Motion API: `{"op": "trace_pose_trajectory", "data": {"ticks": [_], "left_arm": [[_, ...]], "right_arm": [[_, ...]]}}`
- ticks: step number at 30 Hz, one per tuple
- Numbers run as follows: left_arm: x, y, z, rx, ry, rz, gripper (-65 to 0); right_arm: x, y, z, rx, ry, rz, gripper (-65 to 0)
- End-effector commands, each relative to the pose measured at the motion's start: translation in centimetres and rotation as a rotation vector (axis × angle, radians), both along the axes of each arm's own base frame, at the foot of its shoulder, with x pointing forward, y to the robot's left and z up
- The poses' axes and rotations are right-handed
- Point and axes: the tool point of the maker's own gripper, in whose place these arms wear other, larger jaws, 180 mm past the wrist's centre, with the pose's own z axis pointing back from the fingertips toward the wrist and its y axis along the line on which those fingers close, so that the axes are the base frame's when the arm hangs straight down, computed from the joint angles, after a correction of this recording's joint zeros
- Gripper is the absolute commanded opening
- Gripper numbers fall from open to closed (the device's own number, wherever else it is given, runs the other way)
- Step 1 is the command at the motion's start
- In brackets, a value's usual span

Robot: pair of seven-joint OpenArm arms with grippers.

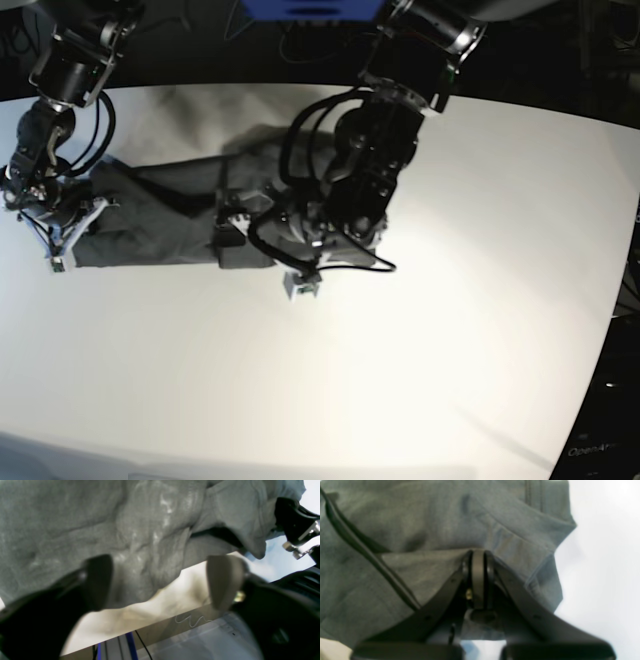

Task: Fold the T-shirt properly
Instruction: 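Lay the left gripper's end over the strip's middle, folding it in half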

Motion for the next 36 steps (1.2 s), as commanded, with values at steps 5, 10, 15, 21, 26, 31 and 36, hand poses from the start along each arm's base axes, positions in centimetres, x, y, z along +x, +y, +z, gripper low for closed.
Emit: {"op": "trace_pose_trajectory", "data": {"ticks": [5,10,15,21,26,31,36], "left_arm": [[0.9,-0.7,1.8,-0.038,-0.048,0.003,0.0],[0.8,-0.4,1.2,-0.027,-0.035,0.006,0.0],[0.3,0.7,0.4,-0.003,-0.024,0.009,-16.8],[1.3,3.0,0.0,-0.014,-0.002,0.108,-63.5],[1.4,3.5,-0.4,-0.011,0.010,0.126,-61.8],[1.5,5.0,-1.1,0.025,0.011,0.132,-61.8],[1.6,7.1,-1.8,0.076,0.008,0.139,-61.8]], "right_arm": [[-3.9,1.4,-2.9,0.005,0.188,0.035,-64.7],[-3.9,1.2,-2.9,0.002,0.189,0.035,-64.7],[-3.9,1.2,-2.9,0.000,0.189,0.035,-64.7],[-4.0,1.3,-2.9,0.003,0.191,0.035,-64.7],[-3.8,1.3,-2.9,0.005,0.178,0.035,-64.7],[-3.6,1.3,-2.8,0.006,0.166,0.036,-64.7],[-3.6,1.3,-2.8,0.007,0.166,0.036,-64.7]]}}
